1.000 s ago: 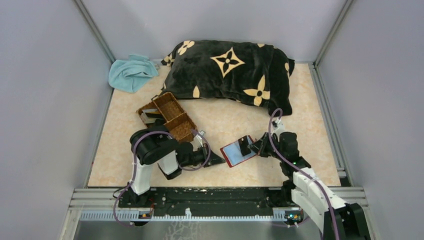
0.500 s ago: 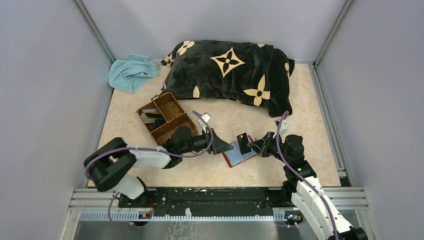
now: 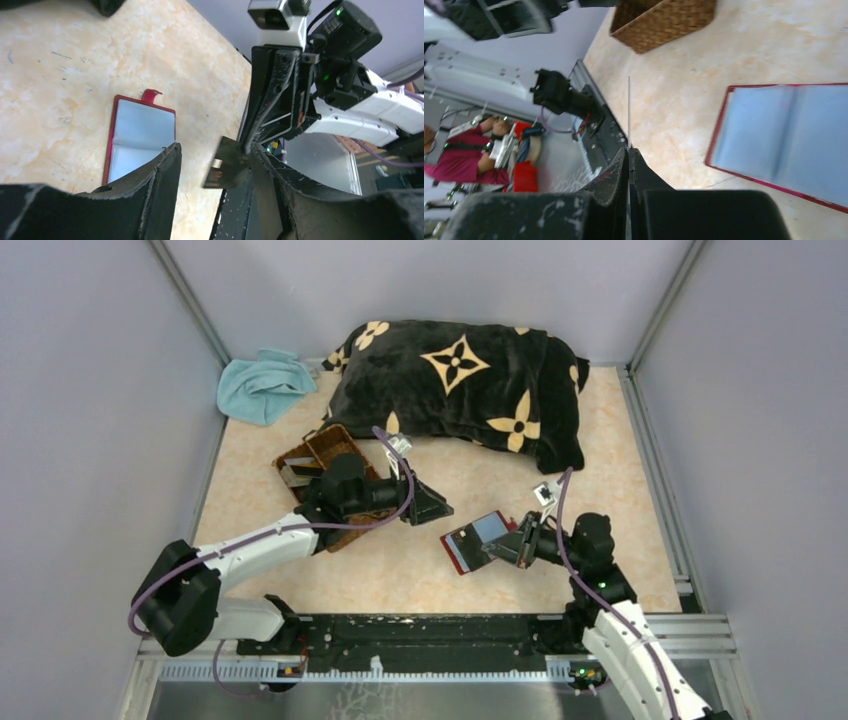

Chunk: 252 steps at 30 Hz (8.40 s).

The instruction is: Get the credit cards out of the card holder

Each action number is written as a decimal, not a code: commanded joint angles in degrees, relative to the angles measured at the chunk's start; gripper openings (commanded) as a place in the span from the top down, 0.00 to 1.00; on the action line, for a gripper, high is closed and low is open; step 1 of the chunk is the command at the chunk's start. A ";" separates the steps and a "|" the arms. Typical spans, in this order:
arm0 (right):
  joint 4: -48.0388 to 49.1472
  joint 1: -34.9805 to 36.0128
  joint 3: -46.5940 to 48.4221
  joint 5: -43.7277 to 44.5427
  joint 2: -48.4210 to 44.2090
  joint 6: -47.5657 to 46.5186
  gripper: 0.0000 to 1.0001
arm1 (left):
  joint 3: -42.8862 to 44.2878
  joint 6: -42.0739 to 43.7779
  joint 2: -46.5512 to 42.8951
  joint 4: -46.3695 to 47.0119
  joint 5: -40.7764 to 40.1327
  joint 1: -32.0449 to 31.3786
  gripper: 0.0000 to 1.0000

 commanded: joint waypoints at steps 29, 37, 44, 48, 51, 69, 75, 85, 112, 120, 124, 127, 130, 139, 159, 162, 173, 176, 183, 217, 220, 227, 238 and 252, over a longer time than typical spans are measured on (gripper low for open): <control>12.76 5.14 6.84 -6.60 3.72 3.30 1.00 | 3.23 11.26 3.01 -8.36 20.31 -5.37 0.70; 12.55 5.45 6.65 -7.13 3.56 3.22 1.00 | 2.40 9.07 2.61 -4.37 17.35 -5.29 0.90; 11.92 5.54 6.52 -7.25 3.08 2.95 1.00 | 2.71 8.37 3.04 -3.30 17.66 -5.27 1.00; 10.21 5.54 6.36 -4.44 2.16 2.25 0.83 | 2.09 8.57 2.04 -3.35 14.24 -5.20 1.00; 2.09 5.53 7.98 3.96 0.45 -2.10 0.58 | 1.25 8.55 -0.77 -5.51 9.57 -3.67 1.00; -3.81 5.52 -0.53 16.38 -1.15 -3.44 0.53 | -0.51 -5.00 -15.06 -32.02 -25.07 38.60 1.00; -3.67 5.48 -2.32 16.13 -1.08 -3.88 0.54 | 1.87 -5.35 -11.41 -32.98 -25.37 45.69 1.00; -1.47 5.50 -3.44 16.19 1.37 -4.22 0.54 | 0.47 -7.55 -5.06 -30.57 -27.35 47.41 1.00; 1.19 5.51 -4.85 16.28 3.94 -4.35 0.55 | 2.29 -9.35 -0.19 -30.88 -27.22 48.63 1.00; 0.53 5.47 -5.36 16.28 3.50 -4.58 0.55 | 5.76 -9.66 4.73 -28.42 -28.22 48.59 0.94; -0.72 5.52 -5.26 16.45 2.57 -4.69 0.55 | 6.68 -9.71 6.69 -27.92 -27.77 48.68 0.86; -2.00 5.50 -5.12 17.07 1.27 -4.71 0.55 | 6.36 -9.18 6.66 -27.22 -26.21 48.73 0.60; -2.18 5.47 -5.30 17.38 1.06 -4.80 0.55 | 5.36 -8.78 4.78 -27.29 -26.39 48.69 0.36; -6.92 5.54 -3.63 20.97 -0.37 -7.57 0.56 | 0.40 -6.31 -10.01 -28.27 -24.40 48.03 0.29; -13.16 20.89 12.81 49.13 22.22 -15.42 0.42 | -18.09 -6.41 -26.55 -21.95 -33.94 12.15 0.28; -13.17 25.19 15.71 53.53 27.08 -15.96 0.34 | -17.94 -6.53 -23.47 -21.17 -34.43 9.10 0.28; -12.15 39.28 22.58 63.75 43.82 -14.91 0.28 | -19.27 -6.28 -24.36 -22.27 -35.39 8.02 0.30; -12.38 39.59 23.00 64.88 45.90 -15.13 0.28 | -19.96 -6.48 -25.17 -22.71 -35.48 8.06 0.30; -13.36 40.42 22.89 66.03 48.79 -15.55 0.32 | -21.48 -7.10 -25.54 -22.17 -35.87 8.07 0.30; -14.96 41.12 25.71 67.29 44.79 -15.60 0.37 | -18.71 -4.99 -16.36 -14.64 -31.03 2.95 0.29; -13.80 41.10 25.61 66.85 48.16 -15.11 0.36 | -19.44 -5.44 -16.83 -14.25 -31.20 2.79 0.29; -13.29 41.11 24.99 66.56 51.35 -15.11 0.36 | -19.52 -4.54 -18.63 -16.69 -32.92 2.79 0.29; -15.18 41.14 24.15 67.05 48.44 -13.45 0.90 | -19.86 -5.21 -16.61 -14.64 -31.45 2.75 0.29; -16.04 41.89 28.84 65.87 50.47 -14.48 0.29 | -20.49 -5.23 -18.05 -15.08 -31.46 2.79 0.29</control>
